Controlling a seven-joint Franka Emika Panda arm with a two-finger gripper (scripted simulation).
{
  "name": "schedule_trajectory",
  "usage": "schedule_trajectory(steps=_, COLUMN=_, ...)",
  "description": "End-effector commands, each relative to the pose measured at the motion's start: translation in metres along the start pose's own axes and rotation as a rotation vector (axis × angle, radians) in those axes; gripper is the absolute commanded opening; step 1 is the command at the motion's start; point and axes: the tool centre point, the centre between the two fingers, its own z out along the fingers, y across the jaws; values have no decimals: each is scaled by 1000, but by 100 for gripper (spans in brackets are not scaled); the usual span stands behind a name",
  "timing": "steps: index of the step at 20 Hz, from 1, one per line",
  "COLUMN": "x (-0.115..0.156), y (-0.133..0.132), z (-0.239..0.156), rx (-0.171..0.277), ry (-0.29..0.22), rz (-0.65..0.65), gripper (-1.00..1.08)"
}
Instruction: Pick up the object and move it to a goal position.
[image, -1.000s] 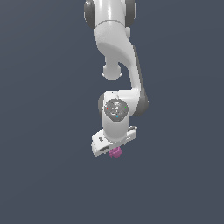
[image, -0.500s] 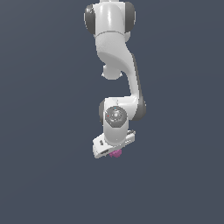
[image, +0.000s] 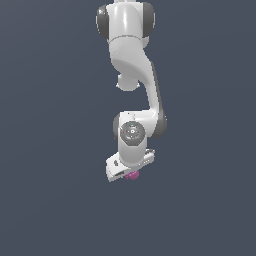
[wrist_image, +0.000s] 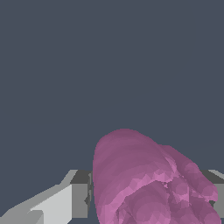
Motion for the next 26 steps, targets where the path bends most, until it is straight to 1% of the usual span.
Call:
schedule_trajectory(steps=1, x=0, y=0, z=0, rx=0, ry=0, rz=0, gripper=-100)
schedule_trajectory(steps=6, x=1, y=-7, z=-6, rx=0, ry=0, rz=0, gripper=-100)
schedule_trajectory(steps=11, x=5, y=-30, z=-23, rx=0, ry=0, rz=0, gripper=-100)
schedule_trajectory(steps=14, x=8, y=-53, z=-40, rx=-1, ry=0, rz=0, gripper=-100)
schedule_trajectory(steps=26, x=28, y=-167, z=-125, rx=-1, ry=0, rz=0, gripper=-100)
